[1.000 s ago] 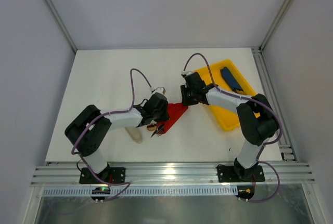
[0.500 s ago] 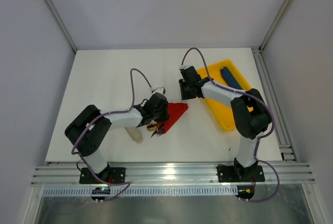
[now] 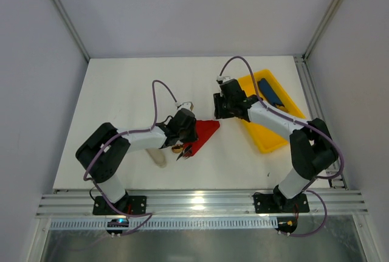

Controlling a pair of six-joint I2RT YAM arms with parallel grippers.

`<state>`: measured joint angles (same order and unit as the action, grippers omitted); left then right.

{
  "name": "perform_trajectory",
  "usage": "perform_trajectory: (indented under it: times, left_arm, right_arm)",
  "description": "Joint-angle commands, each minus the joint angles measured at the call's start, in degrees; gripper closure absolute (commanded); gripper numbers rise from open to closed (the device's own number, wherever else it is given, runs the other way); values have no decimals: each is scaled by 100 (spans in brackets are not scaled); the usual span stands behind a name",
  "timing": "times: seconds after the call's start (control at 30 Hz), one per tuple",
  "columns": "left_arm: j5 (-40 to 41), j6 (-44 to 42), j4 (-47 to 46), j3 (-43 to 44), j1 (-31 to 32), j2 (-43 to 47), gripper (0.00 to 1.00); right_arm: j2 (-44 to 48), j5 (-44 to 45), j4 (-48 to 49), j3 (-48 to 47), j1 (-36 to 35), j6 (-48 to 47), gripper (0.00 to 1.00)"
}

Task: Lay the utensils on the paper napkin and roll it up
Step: Roll the napkin at the center of the board.

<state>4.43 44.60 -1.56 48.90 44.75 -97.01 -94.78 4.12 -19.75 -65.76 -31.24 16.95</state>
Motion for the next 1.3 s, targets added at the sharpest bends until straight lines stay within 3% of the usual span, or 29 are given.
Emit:
perform_trajectory:
  times: [0.0,0.73,1.27]
  left_arm:
    - [32,-100,104,-74,7,-63,100]
    - [50,-118,139,-57,16,-46,100]
    - [67,-118,130,-57,7,-72,100]
  right_arm:
    - [223,-324,59,291,22,19,54]
    - [-699,-562,-47,-174,31,-183,69]
    - [-910,-210,-117,-526,22,-148,70]
